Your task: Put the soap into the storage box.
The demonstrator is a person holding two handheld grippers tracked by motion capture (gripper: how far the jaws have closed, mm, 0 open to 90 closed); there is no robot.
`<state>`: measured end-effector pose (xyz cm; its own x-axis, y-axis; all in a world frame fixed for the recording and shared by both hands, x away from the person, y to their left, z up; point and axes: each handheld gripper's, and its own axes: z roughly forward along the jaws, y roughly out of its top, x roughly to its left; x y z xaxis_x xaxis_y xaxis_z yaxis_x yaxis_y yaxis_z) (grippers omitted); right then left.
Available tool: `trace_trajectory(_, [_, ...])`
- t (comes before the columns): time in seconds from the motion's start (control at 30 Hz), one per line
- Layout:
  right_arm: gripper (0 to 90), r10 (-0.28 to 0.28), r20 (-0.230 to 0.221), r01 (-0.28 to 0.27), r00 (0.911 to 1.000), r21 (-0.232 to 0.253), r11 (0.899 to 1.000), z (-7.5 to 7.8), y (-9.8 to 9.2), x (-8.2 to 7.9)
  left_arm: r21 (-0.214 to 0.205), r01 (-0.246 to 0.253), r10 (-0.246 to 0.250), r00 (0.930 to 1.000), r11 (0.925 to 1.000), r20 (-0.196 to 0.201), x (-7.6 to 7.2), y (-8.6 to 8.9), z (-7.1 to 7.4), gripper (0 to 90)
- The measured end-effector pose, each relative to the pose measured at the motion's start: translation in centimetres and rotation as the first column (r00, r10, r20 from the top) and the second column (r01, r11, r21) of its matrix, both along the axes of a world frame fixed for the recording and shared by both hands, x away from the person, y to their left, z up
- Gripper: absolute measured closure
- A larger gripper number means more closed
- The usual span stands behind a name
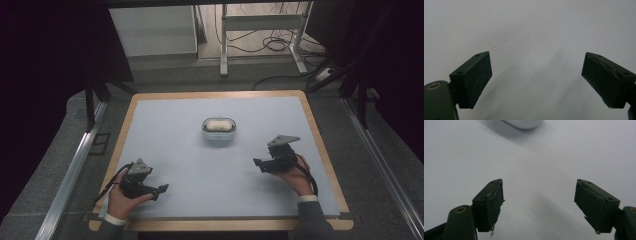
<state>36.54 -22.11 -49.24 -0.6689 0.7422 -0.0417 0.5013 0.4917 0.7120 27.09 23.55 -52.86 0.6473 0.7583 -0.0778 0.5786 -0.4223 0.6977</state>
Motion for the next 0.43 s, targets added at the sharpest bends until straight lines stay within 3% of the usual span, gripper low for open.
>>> trace_trajectory(0.2, [23.0, -0.051, 0.005, 0.051, 0.9987, 0.053, 0.997, -1.2, -2.1, -1.3, 0.0, -0.004, 0.004, 1.0, 1.0, 0.0, 0.0, 0.0, 0.0, 9.9])
trace_trajectory(0.27, [23.0, -0.059, 0.014, 0.059, 0.9982, 0.024, 0.998, -1.2, -2.2, -1.4, -0.004, -0.002, 0.002, 1.0, 1.0, 0.0, 0.0, 0.0, 0.1, 9.8])
trace_trajectory(0.37, [22.6, -0.066, 0.029, 0.064, 0.9974, 0.045, 0.997, -0.9, -2.3, -1.5, -0.053, 0.015, -0.015, 0.9999, 0.9985, -0.004, -0.1, 0.1, 0.3, 9.9])
trace_trajectory(0.43, [21.3, -0.068, 0.034, 0.067, 0.9971, 0.031, 0.997, -1.0, -2.2, -1.6, -0.055, 0.012, -0.012, 0.9999, 0.9984, -0.001, -0.1, 0.1, 0.3, 9.9])
